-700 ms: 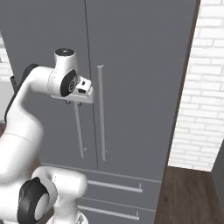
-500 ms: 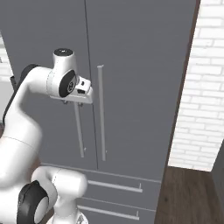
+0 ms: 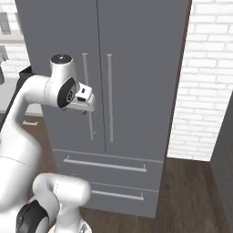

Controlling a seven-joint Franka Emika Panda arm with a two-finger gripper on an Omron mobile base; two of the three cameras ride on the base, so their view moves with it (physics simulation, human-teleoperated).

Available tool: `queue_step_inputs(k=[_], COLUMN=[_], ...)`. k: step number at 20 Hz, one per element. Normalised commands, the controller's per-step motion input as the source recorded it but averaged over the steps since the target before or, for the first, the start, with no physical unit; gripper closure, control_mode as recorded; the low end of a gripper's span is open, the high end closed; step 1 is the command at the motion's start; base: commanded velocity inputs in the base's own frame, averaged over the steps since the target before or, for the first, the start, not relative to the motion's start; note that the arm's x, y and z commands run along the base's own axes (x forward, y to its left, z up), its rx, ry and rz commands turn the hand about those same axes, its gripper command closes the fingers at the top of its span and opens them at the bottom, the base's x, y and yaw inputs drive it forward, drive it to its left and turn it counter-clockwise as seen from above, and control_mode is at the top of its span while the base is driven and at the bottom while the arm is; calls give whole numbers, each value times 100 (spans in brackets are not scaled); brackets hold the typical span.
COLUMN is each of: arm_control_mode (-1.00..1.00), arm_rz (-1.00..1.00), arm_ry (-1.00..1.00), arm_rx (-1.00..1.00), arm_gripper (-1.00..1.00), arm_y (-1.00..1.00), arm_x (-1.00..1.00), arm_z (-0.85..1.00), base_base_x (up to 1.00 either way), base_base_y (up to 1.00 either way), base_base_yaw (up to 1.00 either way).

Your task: Take the strawberry from the fridge and place it on top of the pancake, located on the dining counter.

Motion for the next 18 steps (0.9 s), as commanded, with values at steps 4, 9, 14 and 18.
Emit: queue_step_inputs(k=[4, 9, 14, 18], arm_control_mode=[100, 100, -100, -100], arm_rz=[0, 0, 1, 10], arm_ry=[0, 0, 0, -5], arm_rx=[0, 0, 0, 0], arm_gripper=[-100, -100, -100, -100], arm_y=[0, 0, -2, -36], arm_x=[0, 0, 7, 75], arm_z=[0, 0, 0, -1], base_base_x=[-53, -10, 18, 0], base_base_y=[0, -6, -9, 0], base_base_yaw=[-6, -5, 1, 0])
